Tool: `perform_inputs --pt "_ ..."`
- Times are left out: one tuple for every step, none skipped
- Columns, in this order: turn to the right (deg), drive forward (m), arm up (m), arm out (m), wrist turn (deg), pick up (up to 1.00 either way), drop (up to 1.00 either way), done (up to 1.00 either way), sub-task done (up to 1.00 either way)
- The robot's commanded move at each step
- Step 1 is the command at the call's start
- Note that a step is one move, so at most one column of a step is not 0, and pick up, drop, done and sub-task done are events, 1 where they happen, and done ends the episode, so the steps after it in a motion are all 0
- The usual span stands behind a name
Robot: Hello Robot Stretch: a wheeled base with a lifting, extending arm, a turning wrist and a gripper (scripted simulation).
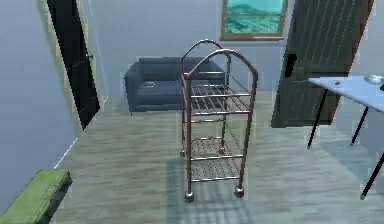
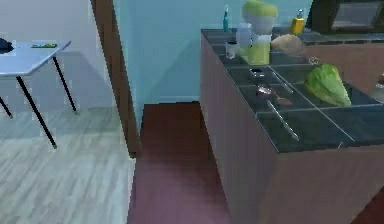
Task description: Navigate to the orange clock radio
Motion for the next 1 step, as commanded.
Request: perform_inputs --pt "36.0 0.00 0.00 0.00 0.0 0.00 0.00 0.00 0.00"
